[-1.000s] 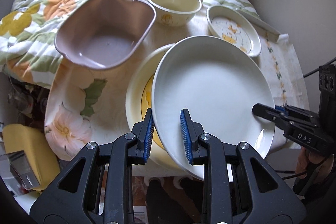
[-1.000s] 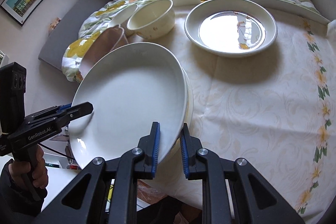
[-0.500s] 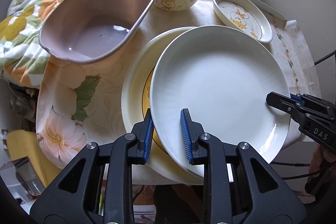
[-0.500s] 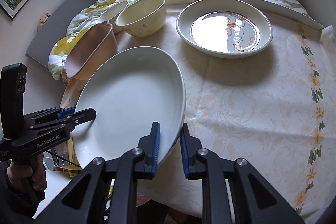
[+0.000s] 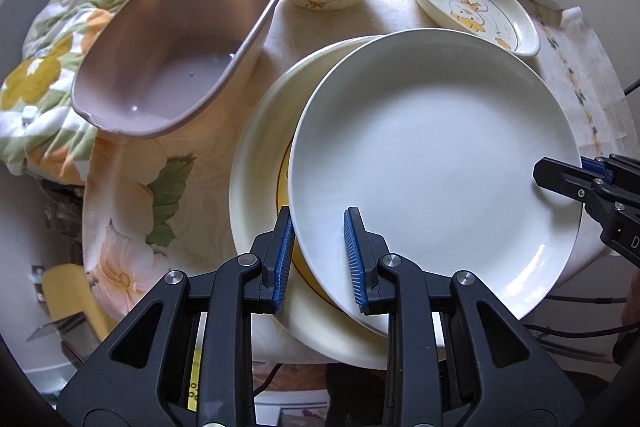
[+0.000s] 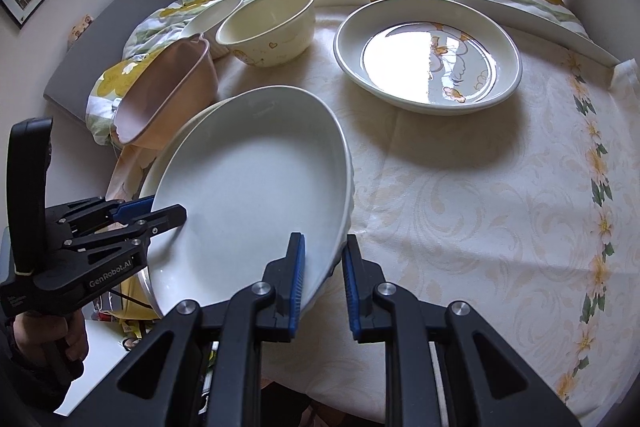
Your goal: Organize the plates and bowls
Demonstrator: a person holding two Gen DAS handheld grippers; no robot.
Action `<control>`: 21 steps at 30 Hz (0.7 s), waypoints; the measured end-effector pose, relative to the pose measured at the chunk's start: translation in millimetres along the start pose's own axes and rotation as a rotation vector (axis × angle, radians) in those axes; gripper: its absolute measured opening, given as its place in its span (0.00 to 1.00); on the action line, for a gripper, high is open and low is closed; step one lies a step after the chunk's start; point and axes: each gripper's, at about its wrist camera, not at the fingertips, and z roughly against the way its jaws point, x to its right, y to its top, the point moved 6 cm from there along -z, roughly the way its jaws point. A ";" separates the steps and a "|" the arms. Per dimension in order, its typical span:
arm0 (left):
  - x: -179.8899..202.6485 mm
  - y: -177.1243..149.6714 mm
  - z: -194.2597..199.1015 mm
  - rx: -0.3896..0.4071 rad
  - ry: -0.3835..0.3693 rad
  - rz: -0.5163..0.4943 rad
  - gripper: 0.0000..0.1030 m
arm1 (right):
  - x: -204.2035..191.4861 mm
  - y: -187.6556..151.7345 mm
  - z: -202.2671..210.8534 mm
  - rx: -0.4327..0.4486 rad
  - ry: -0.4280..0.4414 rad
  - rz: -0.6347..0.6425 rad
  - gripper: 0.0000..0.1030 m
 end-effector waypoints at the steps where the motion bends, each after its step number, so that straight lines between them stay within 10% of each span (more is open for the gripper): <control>1: 0.6 0.2 0.0 0.001 0.009 -0.009 0.22 | -0.8 0.3 -0.8 -0.001 -0.007 0.006 0.17; 21: 2.5 -5.2 6.6 0.030 0.110 -0.107 0.22 | -11.5 1.8 -9.4 -0.026 -0.159 0.118 0.17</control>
